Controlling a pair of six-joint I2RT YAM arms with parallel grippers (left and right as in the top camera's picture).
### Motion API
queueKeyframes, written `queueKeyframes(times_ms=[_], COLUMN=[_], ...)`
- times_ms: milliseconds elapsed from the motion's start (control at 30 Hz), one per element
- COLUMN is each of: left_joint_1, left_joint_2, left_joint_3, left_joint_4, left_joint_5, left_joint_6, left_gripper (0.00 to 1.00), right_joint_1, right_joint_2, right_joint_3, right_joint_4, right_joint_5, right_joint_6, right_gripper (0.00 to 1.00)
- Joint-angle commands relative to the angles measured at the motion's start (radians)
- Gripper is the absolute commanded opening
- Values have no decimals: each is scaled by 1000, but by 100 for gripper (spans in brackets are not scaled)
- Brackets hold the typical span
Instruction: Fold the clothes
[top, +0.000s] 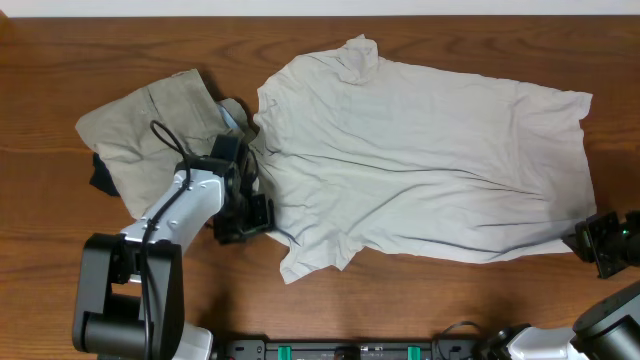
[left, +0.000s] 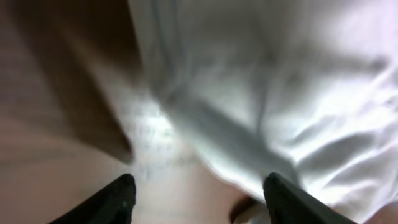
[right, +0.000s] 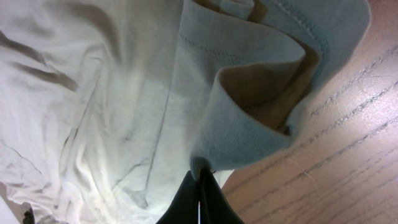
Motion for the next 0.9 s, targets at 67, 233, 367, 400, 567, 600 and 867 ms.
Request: queueKeyframes(times_ms=[67, 233, 367, 400, 567, 600, 867], left_joint_1=[0, -47, -122, -141, -194, -194, -192], left_joint_2=[-12, -10, 0, 5, 54, 61, 5], left_joint_3=[-2, -12, -12, -12, -12, -12, 39], left_joint_4=[53, 60, 79, 87, 96, 89, -80], left_joint_5=[23, 39, 41, 40, -1, -1, -2], left_joint_6=[-93, -127, -169, -176, -207, -210, -167], left_gripper=[69, 68, 67, 67, 39, 27, 6], right_joint_1=[-3, -3, -3, -3, -3, -3, -3], right_joint_2=[-2, -2, -2, -2, -2, -2, -2], right_joint_3=[12, 12, 12, 12, 12, 12, 12], right_joint_4=[-4, -4, -4, -5, -9, -11, -10], right_joint_5=[-14, -14, -14, -14, -14, -15, -4], right_joint_6=[-20, -20, -20, -20, -20, -20, -21], right_gripper=[1, 2, 1, 2, 2, 1, 2])
